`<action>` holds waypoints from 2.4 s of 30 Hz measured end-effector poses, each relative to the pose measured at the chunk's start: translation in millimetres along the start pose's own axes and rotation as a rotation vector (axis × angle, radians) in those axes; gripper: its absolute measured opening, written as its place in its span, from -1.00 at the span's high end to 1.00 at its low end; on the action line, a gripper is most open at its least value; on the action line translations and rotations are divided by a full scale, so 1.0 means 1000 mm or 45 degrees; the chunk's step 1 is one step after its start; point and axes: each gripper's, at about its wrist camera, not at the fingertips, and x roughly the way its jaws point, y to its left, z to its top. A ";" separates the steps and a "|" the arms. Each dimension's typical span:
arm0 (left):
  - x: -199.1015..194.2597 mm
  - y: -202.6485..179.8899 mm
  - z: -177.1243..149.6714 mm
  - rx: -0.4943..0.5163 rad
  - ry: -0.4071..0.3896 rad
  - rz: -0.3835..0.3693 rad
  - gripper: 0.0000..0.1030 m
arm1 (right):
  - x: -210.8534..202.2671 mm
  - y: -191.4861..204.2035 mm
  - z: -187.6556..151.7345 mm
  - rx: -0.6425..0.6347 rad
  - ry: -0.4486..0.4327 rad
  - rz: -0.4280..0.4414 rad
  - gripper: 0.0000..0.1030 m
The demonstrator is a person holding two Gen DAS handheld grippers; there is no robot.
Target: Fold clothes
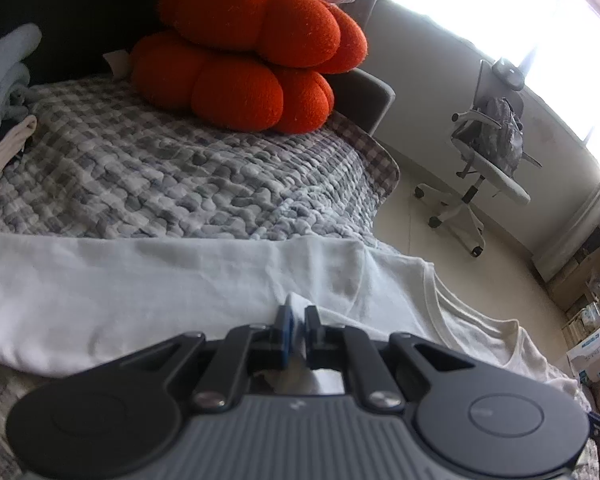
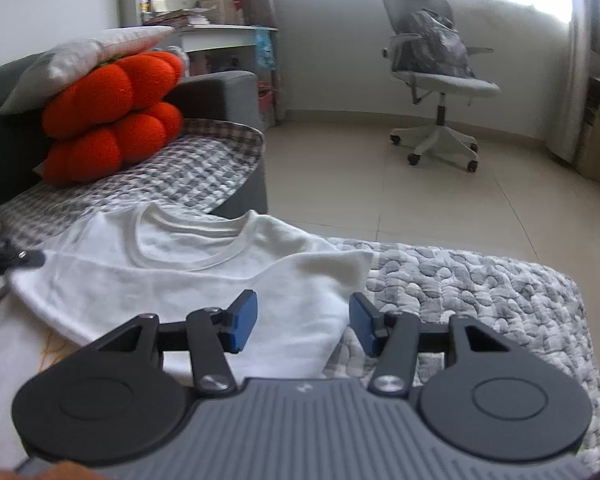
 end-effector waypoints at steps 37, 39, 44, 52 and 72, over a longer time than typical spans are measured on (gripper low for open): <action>-0.009 0.014 0.005 -0.105 -0.170 -0.077 0.93 | 0.027 -0.063 0.004 0.566 -0.130 0.074 0.63; -0.008 0.016 0.005 -0.110 -0.161 -0.059 0.93 | 0.024 -0.064 0.004 0.584 -0.131 0.068 0.49; -0.006 0.019 0.003 -0.120 -0.136 -0.014 0.90 | 0.010 -0.064 0.006 0.559 -0.151 0.065 0.07; -0.024 0.016 0.004 -0.094 -0.170 -0.020 0.90 | -0.013 -0.034 0.010 0.293 -0.117 0.089 0.15; -0.011 -0.043 -0.031 0.225 -0.042 -0.174 0.90 | 0.040 -0.079 0.004 0.556 -0.067 0.282 0.89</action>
